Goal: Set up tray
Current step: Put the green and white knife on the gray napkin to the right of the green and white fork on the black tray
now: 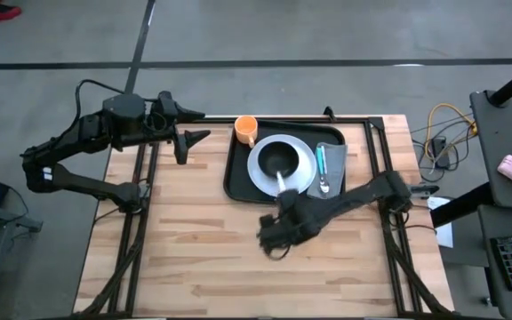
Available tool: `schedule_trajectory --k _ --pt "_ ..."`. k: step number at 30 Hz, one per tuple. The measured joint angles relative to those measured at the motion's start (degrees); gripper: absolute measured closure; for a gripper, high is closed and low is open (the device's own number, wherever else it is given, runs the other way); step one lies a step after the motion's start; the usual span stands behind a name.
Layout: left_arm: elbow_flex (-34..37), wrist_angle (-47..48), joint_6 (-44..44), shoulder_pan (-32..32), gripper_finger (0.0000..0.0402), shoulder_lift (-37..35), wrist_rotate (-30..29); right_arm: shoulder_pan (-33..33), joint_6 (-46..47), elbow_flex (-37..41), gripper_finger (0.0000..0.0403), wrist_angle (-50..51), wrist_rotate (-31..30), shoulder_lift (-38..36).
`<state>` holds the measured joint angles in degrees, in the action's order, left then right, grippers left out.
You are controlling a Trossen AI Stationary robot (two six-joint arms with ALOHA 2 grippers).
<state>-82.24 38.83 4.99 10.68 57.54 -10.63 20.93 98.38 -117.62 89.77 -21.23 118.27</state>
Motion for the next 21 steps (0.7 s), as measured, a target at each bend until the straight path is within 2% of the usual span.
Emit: schedule_trajectory --k 11,17,21 --pt "0.0 0.0 0.0 0.0 0.0165 0.0 0.0 -11.2 -6.9 27.7 0.0394 -3.0 -2.0 -23.9" --pt "0.0 -0.1 0.0 0.0 0.0165 0.0 0.0 -20.0 -11.4 45.8 0.0394 -14.9 -1.4 -34.8" --pt "0.0 -0.1 0.0 0.0 0.0165 0.0 0.0 -26.9 -14.4 56.5 0.0394 -24.3 -1.0 -39.2"
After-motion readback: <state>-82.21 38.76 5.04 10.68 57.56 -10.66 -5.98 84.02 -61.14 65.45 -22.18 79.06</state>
